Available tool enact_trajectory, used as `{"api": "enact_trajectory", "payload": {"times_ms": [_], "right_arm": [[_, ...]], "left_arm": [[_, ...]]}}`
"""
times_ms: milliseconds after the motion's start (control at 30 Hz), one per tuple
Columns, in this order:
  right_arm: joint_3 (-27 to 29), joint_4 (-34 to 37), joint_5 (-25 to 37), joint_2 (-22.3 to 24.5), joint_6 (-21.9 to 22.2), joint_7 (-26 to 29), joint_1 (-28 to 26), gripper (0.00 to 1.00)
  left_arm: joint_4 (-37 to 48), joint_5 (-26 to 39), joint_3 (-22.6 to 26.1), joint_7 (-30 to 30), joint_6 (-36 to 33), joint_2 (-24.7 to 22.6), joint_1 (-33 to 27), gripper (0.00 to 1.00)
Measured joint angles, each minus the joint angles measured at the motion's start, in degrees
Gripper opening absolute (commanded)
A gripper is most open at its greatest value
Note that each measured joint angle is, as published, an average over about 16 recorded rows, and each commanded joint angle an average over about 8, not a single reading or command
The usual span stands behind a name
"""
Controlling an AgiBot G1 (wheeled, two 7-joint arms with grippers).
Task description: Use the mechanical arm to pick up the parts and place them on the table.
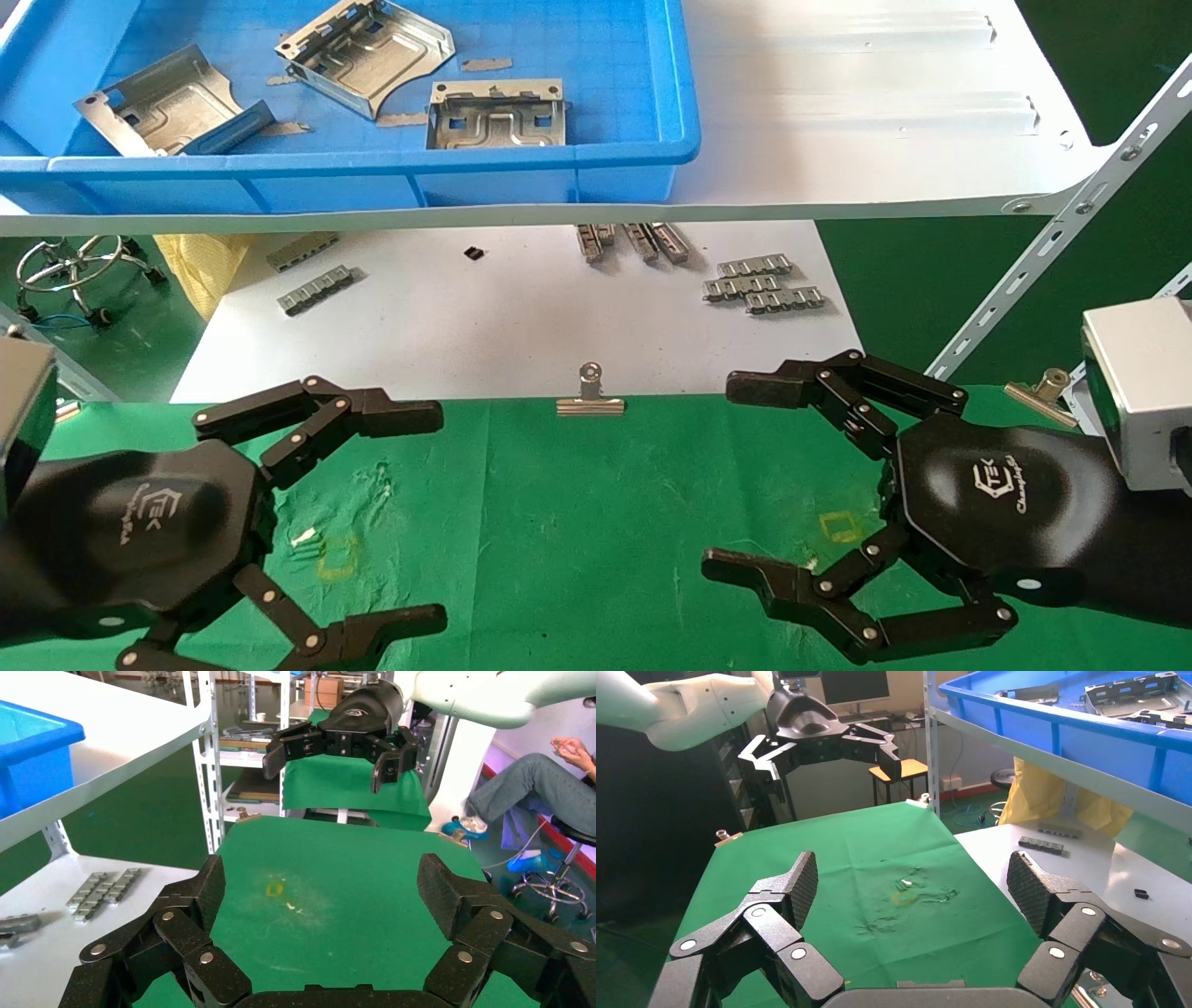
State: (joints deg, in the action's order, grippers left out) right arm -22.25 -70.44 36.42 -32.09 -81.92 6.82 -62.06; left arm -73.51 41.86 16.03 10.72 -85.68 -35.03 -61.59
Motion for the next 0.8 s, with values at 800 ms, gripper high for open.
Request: {"api": "enact_trajectory", "payload": {"times_ms": [800], "right_arm": [[0.00,0.00,0.00,0.00,0.00,0.00,0.00,1.00]], "left_arm": [[0.00,0.00,0.00,0.00,0.00,0.00,0.00,1.00]]}}
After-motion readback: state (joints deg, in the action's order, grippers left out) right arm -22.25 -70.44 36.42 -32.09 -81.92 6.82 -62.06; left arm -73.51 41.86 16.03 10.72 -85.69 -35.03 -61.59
